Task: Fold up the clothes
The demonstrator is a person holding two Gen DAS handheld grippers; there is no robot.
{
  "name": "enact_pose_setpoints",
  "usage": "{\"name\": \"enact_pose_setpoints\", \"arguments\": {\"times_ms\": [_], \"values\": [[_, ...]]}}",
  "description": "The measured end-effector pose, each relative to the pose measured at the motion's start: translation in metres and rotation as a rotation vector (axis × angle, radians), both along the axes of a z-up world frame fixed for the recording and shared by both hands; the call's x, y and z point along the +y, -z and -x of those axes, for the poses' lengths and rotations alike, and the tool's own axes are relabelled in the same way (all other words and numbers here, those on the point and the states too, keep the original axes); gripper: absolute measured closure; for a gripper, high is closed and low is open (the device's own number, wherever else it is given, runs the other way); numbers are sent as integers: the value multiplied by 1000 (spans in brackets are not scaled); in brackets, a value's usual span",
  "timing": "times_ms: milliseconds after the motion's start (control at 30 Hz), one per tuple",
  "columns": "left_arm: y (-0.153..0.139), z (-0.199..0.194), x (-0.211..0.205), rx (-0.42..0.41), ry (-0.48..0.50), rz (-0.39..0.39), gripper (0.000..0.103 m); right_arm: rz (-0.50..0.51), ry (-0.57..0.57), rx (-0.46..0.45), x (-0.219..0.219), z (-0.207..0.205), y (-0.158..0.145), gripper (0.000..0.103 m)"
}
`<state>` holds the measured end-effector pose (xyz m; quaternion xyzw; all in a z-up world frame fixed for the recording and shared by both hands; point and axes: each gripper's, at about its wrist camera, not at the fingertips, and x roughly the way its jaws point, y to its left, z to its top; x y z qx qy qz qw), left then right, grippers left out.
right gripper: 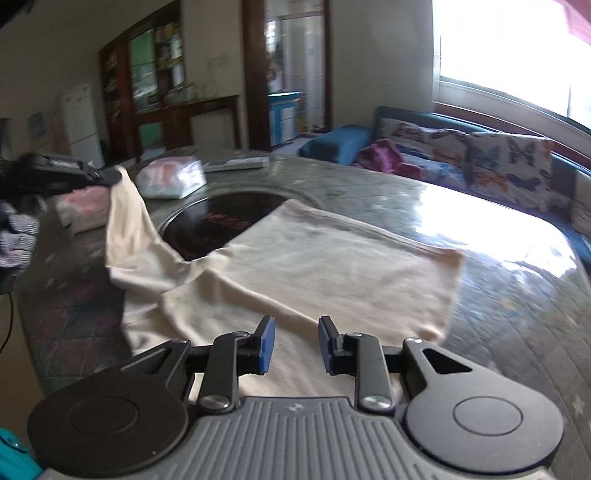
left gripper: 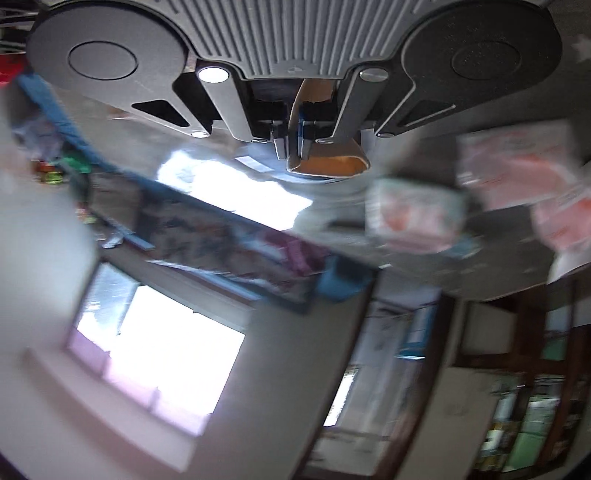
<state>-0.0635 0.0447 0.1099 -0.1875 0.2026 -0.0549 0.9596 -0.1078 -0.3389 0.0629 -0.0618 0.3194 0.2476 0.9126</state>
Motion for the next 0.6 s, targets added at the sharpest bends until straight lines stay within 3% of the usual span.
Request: {"name": "enact_pose_setpoints", "arguments": {"times_ms": [267, 600], "values": [[-17, 0, -100, -55, 369, 83, 98, -27, 119, -3, -39, 10, 2, 78], [40, -5, -176, 90, 611, 49, 98, -62, 228, 35, -68, 12, 13, 78]]}}
